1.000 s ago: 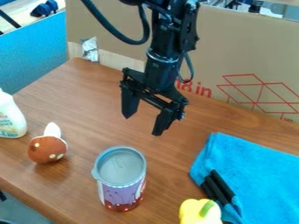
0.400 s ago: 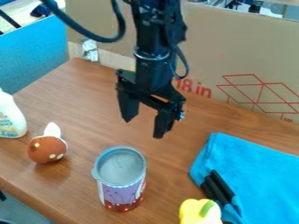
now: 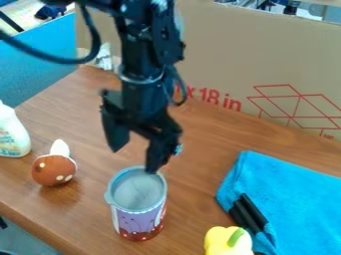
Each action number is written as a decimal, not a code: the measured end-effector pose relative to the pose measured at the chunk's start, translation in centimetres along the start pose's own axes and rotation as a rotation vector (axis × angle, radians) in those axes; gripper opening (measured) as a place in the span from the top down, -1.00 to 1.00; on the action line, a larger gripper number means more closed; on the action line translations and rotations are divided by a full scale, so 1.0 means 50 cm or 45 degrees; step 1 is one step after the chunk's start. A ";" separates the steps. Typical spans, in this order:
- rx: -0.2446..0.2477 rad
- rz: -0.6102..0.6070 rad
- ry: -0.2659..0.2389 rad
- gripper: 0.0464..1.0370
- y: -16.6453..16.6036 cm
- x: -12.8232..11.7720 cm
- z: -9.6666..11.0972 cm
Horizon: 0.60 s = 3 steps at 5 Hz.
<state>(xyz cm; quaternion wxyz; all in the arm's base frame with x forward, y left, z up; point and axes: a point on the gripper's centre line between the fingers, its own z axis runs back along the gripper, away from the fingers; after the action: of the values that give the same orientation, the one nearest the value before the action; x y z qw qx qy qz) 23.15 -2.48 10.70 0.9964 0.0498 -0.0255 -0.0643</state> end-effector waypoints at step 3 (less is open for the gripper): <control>0.062 -0.141 0.014 -0.93 -0.055 -0.088 -0.018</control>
<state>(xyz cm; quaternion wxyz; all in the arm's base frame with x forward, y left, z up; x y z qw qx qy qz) 18.48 -4.52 9.32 0.9899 0.0758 -0.0186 -0.1186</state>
